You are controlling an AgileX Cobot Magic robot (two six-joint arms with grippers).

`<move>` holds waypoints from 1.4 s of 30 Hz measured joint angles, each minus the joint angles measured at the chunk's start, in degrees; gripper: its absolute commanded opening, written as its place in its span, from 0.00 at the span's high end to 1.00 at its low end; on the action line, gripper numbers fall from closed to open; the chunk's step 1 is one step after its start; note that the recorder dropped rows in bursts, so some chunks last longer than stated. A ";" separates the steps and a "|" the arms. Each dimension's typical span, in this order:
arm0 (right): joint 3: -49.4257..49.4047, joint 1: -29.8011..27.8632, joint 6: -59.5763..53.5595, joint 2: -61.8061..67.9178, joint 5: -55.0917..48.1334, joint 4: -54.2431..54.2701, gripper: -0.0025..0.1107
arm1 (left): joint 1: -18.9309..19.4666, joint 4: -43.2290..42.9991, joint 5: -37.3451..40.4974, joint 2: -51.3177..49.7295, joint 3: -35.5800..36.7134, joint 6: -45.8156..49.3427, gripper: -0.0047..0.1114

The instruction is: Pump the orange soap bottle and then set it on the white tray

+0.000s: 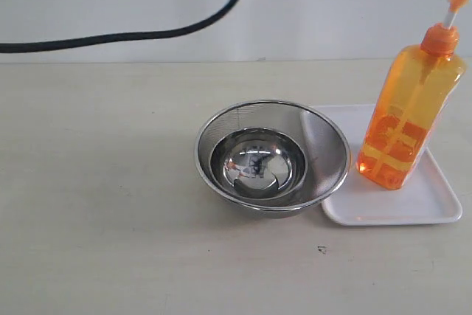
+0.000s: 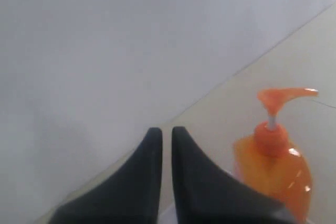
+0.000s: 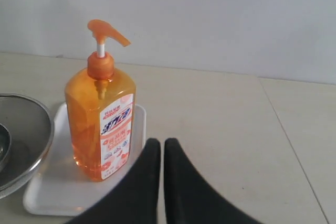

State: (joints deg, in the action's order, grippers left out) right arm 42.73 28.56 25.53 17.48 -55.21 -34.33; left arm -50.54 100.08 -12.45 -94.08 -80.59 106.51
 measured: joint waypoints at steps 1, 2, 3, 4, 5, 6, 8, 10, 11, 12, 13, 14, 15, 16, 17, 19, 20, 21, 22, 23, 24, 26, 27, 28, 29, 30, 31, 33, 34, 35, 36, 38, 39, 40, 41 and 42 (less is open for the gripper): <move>-0.12 0.00 0.00 0.00 0.43 0.28 0.98 | 0.81 0.00 0.21 0.69 0.89 0.00 0.92; -0.24 0.00 0.00 0.00 0.87 0.51 0.98 | 1.88 0.00 0.81 1.57 2.05 0.00 0.92; -0.79 0.00 0.00 0.00 1.41 0.51 0.98 | 3.00 0.00 1.59 2.46 3.24 0.00 0.92; -1.47 0.00 0.00 0.00 1.94 0.51 0.98 | 3.94 0.00 2.38 3.33 4.46 0.00 0.92; -2.32 0.00 0.00 0.00 2.55 0.64 0.98 | 5.09 0.00 3.39 4.25 5.77 0.00 0.92; -3.09 0.00 0.00 0.00 3.36 0.64 0.98 | 6.28 0.00 4.26 4.97 6.84 0.00 0.92; -5.31 0.00 0.23 0.00 5.17 0.64 0.98 | 8.60 0.00 6.39 6.63 9.41 0.00 0.92; -8.46 0.00 2.38 0.10 8.65 0.74 0.98 | 11.56 0.00 9.30 8.52 12.92 0.00 0.92; -9.42 0.00 3.18 0.10 9.75 0.74 0.98 | 12.51 0.00 10.33 9.06 13.98 0.00 0.92; -10.33 0.00 4.36 0.10 11.25 0.63 0.98 | 13.26 0.00 11.17 9.30 14.90 0.00 0.92; -11.14 0.00 5.32 0.10 12.19 0.50 0.98 | 13.67 0.00 11.57 9.32 15.54 0.00 0.92; -11.70 0.00 6.58 0.10 13.00 0.24 0.98 | 13.98 0.00 11.55 9.32 16.35 -0.31 0.92; -12.37 0.00 7.89 0.10 14.03 -0.44 0.98 | 14.09 0.00 11.55 9.32 16.92 -0.91 0.92; -12.72 0.00 9.14 0.10 14.57 -1.14 0.98 | 14.09 0.00 11.55 9.32 17.33 -1.67 0.92; -13.01 0.00 10.05 0.10 15.02 -1.65 0.98 | 14.09 0.00 11.72 9.32 17.64 -2.89 0.92; -13.27 0.00 11.58 0.10 15.45 -2.80 0.98 | 14.09 0.00 12.45 9.32 18.13 -5.14 0.92; -13.27 0.00 12.37 0.10 15.78 -3.38 0.98 | 14.09 0.00 12.45 9.32 18.21 -6.52 0.92; -13.27 0.00 12.80 0.35 15.85 -3.79 0.98 | 14.09 0.00 12.78 9.32 18.21 -7.03 0.92; -13.27 0.00 13.12 0.94 15.84 -3.92 0.98 | 14.09 0.00 13.05 9.32 18.21 -7.49 0.92; -13.27 0.00 13.54 2.16 15.84 -4.02 0.98 | 14.09 0.00 13.17 9.32 18.26 -7.60 0.92; -13.27 0.00 13.54 4.40 16.23 -4.17 0.98 | 14.09 0.00 13.26 9.32 18.26 -7.74 0.92; -13.27 0.00 14.40 10.21 18.99 -6.93 0.98 | 14.09 0.00 14.49 8.89 18.26 -6.54 0.92; -13.27 0.00 15.25 11.77 19.93 -8.43 0.98 | 14.09 0.00 15.25 8.41 18.26 -5.71 0.92; -13.27 0.00 18.87 15.84 21.55 -12.79 0.98 | 14.09 0.00 17.51 6.95 18.26 -3.31 0.92; -13.27 0.00 24.34 19.79 21.86 -17.73 0.98 | 14.09 0.00 19.25 5.22 18.26 -1.39 0.92; -13.27 0.00 27.89 21.59 21.95 -20.52 0.98 | 14.09 0.00 19.87 4.37 18.26 -0.91 0.92; -13.27 0.00 33.50 23.80 21.95 -24.09 0.98 | 14.09 0.00 20.33 3.22 18.03 -0.50 0.92; -13.27 0.00 38.21 26.15 22.22 -27.65 0.98 | 14.21 0.00 20.82 1.65 17.08 -0.23 0.92; -13.27 0.00 39.89 27.15 22.21 -29.23 0.98 | 14.59 0.00 21.44 0.63 16.23 -0.08 0.92; -13.27 0.00 41.30 28.25 22.21 -31.17 0.98 | 15.29 0.00 23.18 -0.41 15.27 0.21 0.92; -13.27 0.00 42.26 29.23 22.21 -32.38 0.98 | 16.53 -0.07 26.99 -1.83 13.85 0.91 0.92; -13.40 0.00 42.83 30.08 22.09 -34.00 0.98 | 18.18 -0.07 32.70 -3.99 11.91 1.57 0.92; -13.40 0.00 42.96 30.38 21.98 -34.47 0.98 | 19.00 -0.07 35.49 -5.22 10.67 1.70 0.92; -13.40 0.00 43.09 30.51 21.90 -34.87 0.98 | 19.57 -0.07 37.23 -6.24 9.37 1.78 0.92; -13.40 0.00 43.21 30.55 21.90 -35.40 0.98 | 19.98 -0.07 38.77 -7.53 7.99 1.93 0.92; -13.40 0.00 43.32 30.55 21.57 -35.56 0.98 | 20.51 -0.07 39.68 -8.83 6.57 1.93 0.92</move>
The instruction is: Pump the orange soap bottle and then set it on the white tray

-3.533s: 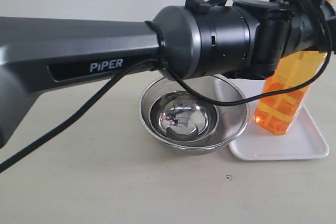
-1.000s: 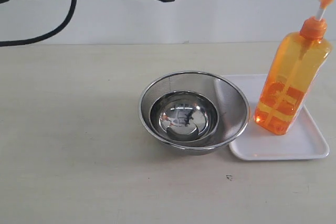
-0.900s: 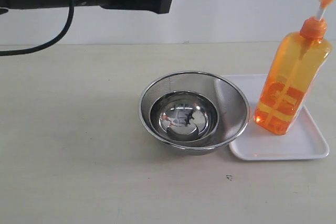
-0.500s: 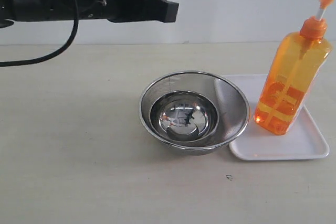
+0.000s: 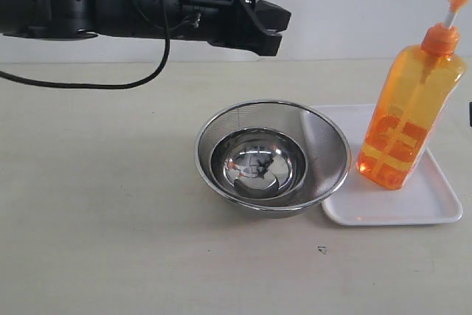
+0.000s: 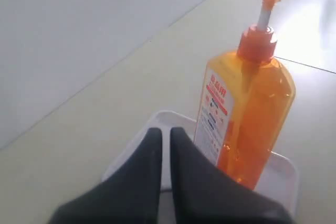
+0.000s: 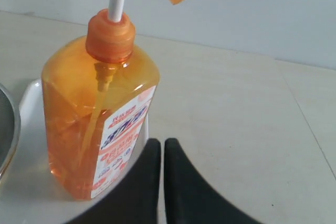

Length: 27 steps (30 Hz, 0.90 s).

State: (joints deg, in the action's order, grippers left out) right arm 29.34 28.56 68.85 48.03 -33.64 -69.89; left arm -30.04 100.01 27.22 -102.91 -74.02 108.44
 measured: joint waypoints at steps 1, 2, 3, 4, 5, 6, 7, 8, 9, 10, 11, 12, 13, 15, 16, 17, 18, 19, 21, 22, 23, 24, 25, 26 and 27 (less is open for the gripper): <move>-0.04 0.00 0.14 0.00 -0.42 -0.25 0.98 | 0.32 -0.05 0.55 -1.05 -1.09 0.11 0.92; -0.04 0.00 0.14 0.00 -0.88 -0.38 0.98 | 0.50 -0.05 1.19 -2.35 -2.39 0.11 0.92; -0.04 0.00 0.24 0.00 -1.25 -0.49 0.98 | 0.69 -0.05 1.90 -3.64 -3.66 0.11 0.92; -0.04 0.00 0.35 0.00 -1.59 -0.49 0.98 | 0.68 -0.05 2.18 -4.65 -4.64 0.11 0.92; -0.04 0.00 0.75 0.00 -2.15 -0.73 0.98 | 0.81 -0.05 2.79 -5.92 -5.81 0.22 0.92; -0.04 0.00 0.87 0.10 -2.83 -1.14 0.98 | 0.81 -0.05 3.34 -7.14 -6.90 0.20 0.92; -0.04 0.00 1.19 0.10 -4.28 -1.74 0.98 | 0.81 -0.05 3.62 -8.30 -7.92 0.20 0.92; 0.17 0.00 1.62 0.10 -6.26 -2.19 0.98 | 0.81 -0.05 3.89 -9.38 -8.90 0.20 0.92; 1.42 0.00 1.64 -0.45 -10.70 -2.91 0.98 | 0.81 -0.05 4.35 -11.28 -10.42 0.20 0.92; 2.23 0.00 0.50 -0.98 -12.22 -2.99 0.98 | 0.81 -0.05 4.47 -11.91 -10.83 0.20 0.92; 5.17 0.00 -2.82 -2.77 -12.86 -2.87 0.98 | 0.81 -0.15 4.70 -13.09 -11.50 0.20 0.92; 6.62 0.00 -4.45 -3.52 -12.58 -2.74 0.98 | 0.81 -0.15 4.83 -13.62 -11.56 0.20 0.92; 10.56 0.00 -8.67 -5.28 -11.55 -2.06 0.98 | 0.81 -0.15 4.91 -14.41 -11.94 0.20 0.92; 17.37 0.00 -15.56 -6.77 -11.07 -0.27 0.98 | 0.81 -0.15 5.18 -14.87 -12.20 0.20 0.92; 21.53 0.00 -22.08 -7.15 -11.20 2.01 0.98 | 0.81 -0.15 5.30 -14.96 -12.20 0.20 0.92; 24.28 0.00 -26.45 -7.15 -11.33 4.20 0.98 | 0.81 -0.15 5.41 -14.96 -12.20 0.20 0.92; 30.15 0.00 -35.66 -7.15 -12.30 10.13 0.98 | 0.81 -0.15 5.82 -14.96 -12.30 0.20 0.92; 33.24 0.00 -38.90 -6.97 -13.18 12.00 0.98 | 0.81 -0.15 6.23 -14.96 -12.42 0.20 0.92; 42.83 0.00 -46.78 -6.02 -20.13 15.14 0.98 | 0.81 -0.15 6.83 -14.96 -12.66 0.20 0.92; 47.78 0.00 -49.80 -5.46 -25.85 15.01 0.98 | 0.81 -0.15 7.02 -14.96 -12.69 0.20 0.92; 51.15 0.00 -51.86 -5.09 -29.08 14.41 0.98 | 0.81 -0.15 7.34 -14.96 -12.69 0.20 0.92; 55.61 0.00 -54.99 -4.40 -33.36 13.59 0.98 | 0.81 -0.15 8.06 -14.96 -12.79 0.20 0.92; 58.88 0.00 -57.95 -4.04 -34.80 12.82 0.98 | 0.81 -0.15 8.82 -14.96 -12.91 0.20 0.92; 60.21 0.00 -58.84 -3.92 -35.14 12.56 0.98 | 0.81 -0.15 9.17 -14.96 -13.18 0.20 0.92; 61.25 0.00 -59.66 -3.81 -35.41 12.16 0.98 | 0.81 -0.15 9.29 -14.96 -13.32 0.20 0.92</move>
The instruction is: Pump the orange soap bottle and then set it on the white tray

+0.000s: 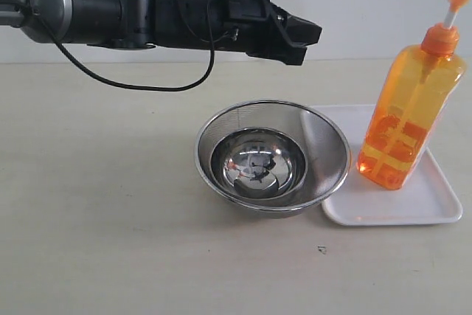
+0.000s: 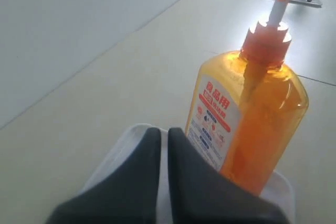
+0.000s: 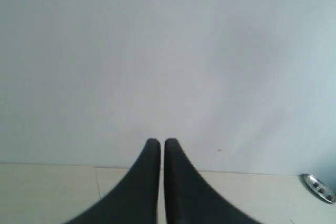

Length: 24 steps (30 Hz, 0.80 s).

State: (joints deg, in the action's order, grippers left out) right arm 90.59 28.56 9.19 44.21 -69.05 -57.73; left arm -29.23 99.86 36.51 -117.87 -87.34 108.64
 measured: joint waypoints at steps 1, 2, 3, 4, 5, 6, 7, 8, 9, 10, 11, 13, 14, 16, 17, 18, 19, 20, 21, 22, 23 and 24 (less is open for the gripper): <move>0.70 0.00 -0.57 -0.02 -0.09 -0.39 0.98 | 0.00 0.00 0.24 0.00 -0.26 0.00 0.92; 0.95 0.00 -1.18 -0.02 -0.25 -0.48 0.98 | 0.00 0.00 0.25 0.00 -0.41 0.00 0.92; 1.08 0.00 -1.71 -0.02 -0.41 -0.62 0.98 | 0.00 0.00 0.25 0.00 -0.55 0.00 0.92; 1.08 0.00 -2.77 -0.02 -0.55 -0.62 0.98 | 0.00 0.00 0.33 0.00 -0.55 0.00 0.92; 0.82 0.00 -4.33 -0.02 -0.66 -0.48 0.98 | 0.00 0.00 0.48 0.00 -0.55 0.00 0.92; 0.19 0.00 -6.78 -0.02 -0.66 -0.17 0.98 | 0.00 0.00 0.48 0.00 -0.55 0.00 0.92; -0.72 0.00 -9.19 -0.02 -0.66 0.21 0.98 | 0.00 0.00 0.65 0.00 -0.55 0.00 0.92; -1.94 0.00 -11.68 -0.02 -0.66 0.47 0.98 | 0.00 0.00 0.92 0.00 -0.55 0.00 0.92; -3.43 0.00 -14.50 -0.02 -0.66 0.61 0.98 | 0.00 0.00 1.06 0.00 -0.55 0.00 0.92; -5.01 0.00 -17.29 -0.02 0.03 0.72 0.98 | 0.00 0.00 1.15 0.00 -0.55 0.00 0.92; -6.26 0.00 -19.40 0.02 1.06 0.72 0.98 | 0.00 0.00 1.31 0.00 -0.55 0.00 0.92; -8.95 0.00 -19.42 0.24 5.17 1.30 0.98 | 0.00 -0.05 1.30 0.00 -0.55 0.00 0.92; -9.78 0.00 -18.00 0.35 7.87 2.01 0.98 | 0.00 -0.05 1.30 0.00 -0.55 0.00 0.92; -11.56 0.00 -12.38 0.47 13.10 3.39 0.98 | 0.00 -0.14 1.30 0.00 -0.55 0.00 0.92; -12.28 0.00 -10.12 0.56 14.91 3.52 0.98 | 0.00 -0.14 1.30 0.00 -0.55 0.00 0.92; -13.39 0.00 -7.62 0.56 16.90 3.37 0.98 | 0.00 -0.14 1.30 0.00 -0.55 0.00 0.92; -14.40 0.00 -5.29 0.56 18.33 2.92 0.98 | 0.00 -0.14 1.30 0.00 -0.55 0.13 0.92; -15.18 0.00 -3.11 0.56 19.01 2.50 0.98 | 0.00 -0.14 1.30 0.00 -0.55 0.36 0.92; -16.08 0.00 -1.03 0.85 19.15 1.86 0.98 | 0.00 -0.14 1.30 0.00 -0.55 0.77 0.92; -16.93 0.00 0.80 1.42 18.90 1.46 0.98 | 0.00 -0.14 1.30 0.00 -0.55 1.15 0.92; -17.86 0.00 2.41 2.26 18.48 1.19 0.98 | 0.00 -0.14 1.34 0.00 -0.55 1.32 0.92; -18.76 0.00 3.61 3.06 17.82 1.06 0.98 | 0.00 -0.14 1.34 -0.03 -0.55 1.55 0.92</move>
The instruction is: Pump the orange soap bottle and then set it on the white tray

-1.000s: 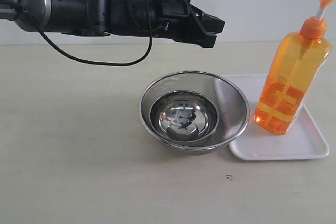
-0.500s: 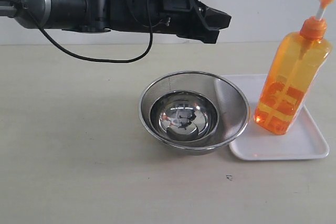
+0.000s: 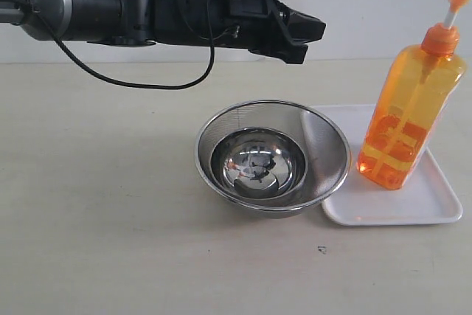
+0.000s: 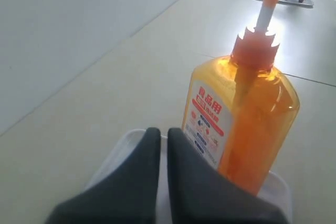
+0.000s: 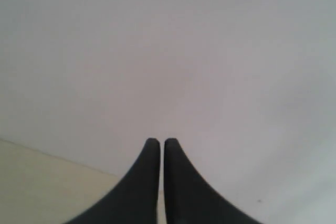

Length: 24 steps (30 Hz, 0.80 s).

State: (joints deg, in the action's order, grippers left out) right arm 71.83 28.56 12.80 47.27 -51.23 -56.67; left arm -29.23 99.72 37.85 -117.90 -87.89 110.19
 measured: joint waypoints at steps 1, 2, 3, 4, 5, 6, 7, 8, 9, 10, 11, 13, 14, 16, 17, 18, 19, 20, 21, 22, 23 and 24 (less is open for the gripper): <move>-1.27 0.00 1.45 1.17 -0.38 -0.14 0.98 | 0.00 0.00 0.09 -0.10 0.00 0.00 0.92; -2.73 0.00 3.15 2.49 -0.44 -0.30 0.98 | 0.00 0.00 0.09 -0.09 0.00 0.11 0.92; -3.95 0.00 4.98 3.81 -0.44 -0.43 0.98 | 0.00 0.00 0.09 -0.22 0.00 0.11 0.92; -5.46 0.00 7.87 5.16 -0.44 -0.59 0.98 | 0.00 0.00 0.13 -0.31 0.00 0.22 0.92; -7.00 0.00 11.39 6.47 -0.44 -0.69 0.98 | 0.00 0.00 0.23 -0.59 0.00 0.22 0.92; -8.48 0.00 14.48 7.32 -0.44 -0.86 0.98 | 0.00 0.00 0.23 -0.95 0.00 0.22 0.92; -9.92 0.00 18.48 7.91 -0.78 -1.14 0.98 | 0.00 0.00 0.23 -1.46 0.00 0.33 0.92; -11.32 0.00 22.70 8.28 -1.79 -1.72 0.98 | 0.00 0.00 0.23 -1.95 0.00 0.33 0.92; -12.69 0.00 26.91 8.38 -3.39 -2.48 0.98 | 0.00 0.00 0.23 -2.23 0.00 0.33 0.92; -13.76 0.00 30.46 8.38 -5.32 -2.89 0.98 | 0.00 0.00 0.23 -2.59 0.00 0.41 0.92; -15.13 0.00 33.26 8.38 -7.20 -3.40 0.98 | 0.00 0.00 0.23 -3.09 0.00 0.41 0.92; -18.24 0.00 37.07 8.02 -9.13 -3.78 0.98 | 0.00 0.00 0.23 -3.89 0.00 0.41 0.92; -19.63 0.00 38.43 7.75 -9.22 -3.81 0.98 | 0.00 0.00 0.23 -4.13 0.00 0.41 0.92; -23.35 0.00 41.99 7.37 -7.25 -3.69 0.98 | 0.00 -0.04 0.93 -5.07 -0.47 0.41 0.92; -25.36 0.00 43.35 7.25 -5.78 -3.61 0.98 | 0.00 -0.04 1.47 -5.52 -1.09 0.45 0.92; -27.40 0.00 45.01 7.25 -3.62 -3.61 0.98 | 0.00 -0.04 2.15 -5.96 -1.79 0.55 0.92; -29.43 0.00 46.69 7.25 -1.12 -3.95 0.98 | 0.00 -0.04 2.88 -6.15 -2.62 0.55 0.92; -31.07 0.00 48.49 7.25 0.84 -4.46 0.98 | 0.00 -0.04 3.34 -6.46 -3.36 0.25 0.92; -33.07 0.00 50.36 7.25 3.23 -5.29 0.98 | 0.00 -0.04 3.88 -6.69 -4.42 -0.35 0.92; -34.96 0.00 52.36 7.25 5.31 -6.65 0.98 | 0.00 -0.04 4.28 -7.00 -5.58 -1.40 0.92; -36.36 0.00 54.03 7.25 6.87 -8.37 0.98 | 0.00 -0.04 4.44 -7.28 -6.56 -2.41 0.92; -38.01 0.00 55.98 7.25 8.00 -10.31 0.98 | 0.00 -0.04 4.54 -7.72 -7.84 -3.59 0.92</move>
State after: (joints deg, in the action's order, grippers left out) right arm 33.81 28.56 68.78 54.52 -43.22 -66.98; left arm -29.23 99.68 42.39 -125.62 -95.73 106.61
